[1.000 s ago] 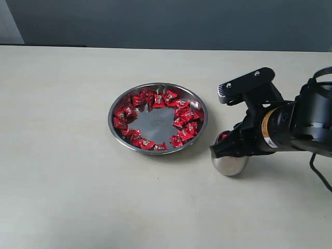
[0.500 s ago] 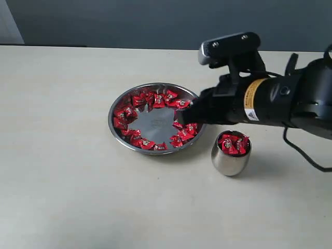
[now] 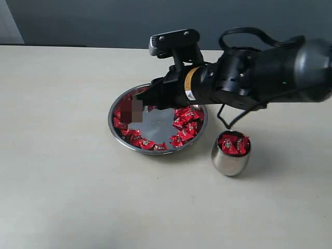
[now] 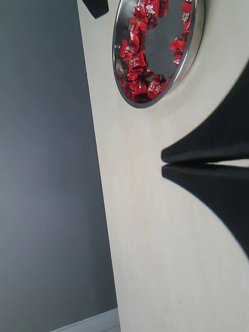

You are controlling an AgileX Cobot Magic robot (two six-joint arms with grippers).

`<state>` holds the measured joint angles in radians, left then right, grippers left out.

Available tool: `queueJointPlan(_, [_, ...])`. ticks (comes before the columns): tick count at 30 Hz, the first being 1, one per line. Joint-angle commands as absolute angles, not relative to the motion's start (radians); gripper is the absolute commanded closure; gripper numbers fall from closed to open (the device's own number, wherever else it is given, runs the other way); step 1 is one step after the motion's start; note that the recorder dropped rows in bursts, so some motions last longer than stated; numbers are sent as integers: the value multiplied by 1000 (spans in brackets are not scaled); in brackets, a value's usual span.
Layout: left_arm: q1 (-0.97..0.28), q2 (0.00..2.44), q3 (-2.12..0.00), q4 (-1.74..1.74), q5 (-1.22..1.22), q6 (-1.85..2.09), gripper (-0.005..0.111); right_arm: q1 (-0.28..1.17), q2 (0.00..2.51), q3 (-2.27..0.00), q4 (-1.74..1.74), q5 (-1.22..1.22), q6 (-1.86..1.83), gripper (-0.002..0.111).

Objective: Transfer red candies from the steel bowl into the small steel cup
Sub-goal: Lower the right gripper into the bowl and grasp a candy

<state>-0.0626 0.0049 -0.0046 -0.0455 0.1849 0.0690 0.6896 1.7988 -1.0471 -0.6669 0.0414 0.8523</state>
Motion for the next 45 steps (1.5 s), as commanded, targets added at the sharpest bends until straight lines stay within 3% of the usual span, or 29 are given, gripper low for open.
queueJointPlan(1, [-62, 0, 0, -47, 180, 68, 105, 688, 1902, -1151, -664, 39, 845, 70])
queueJointPlan(45, [-62, 0, 0, -47, 180, 68, 105, 746, 2090, -1182, -523, 12, 848, 70])
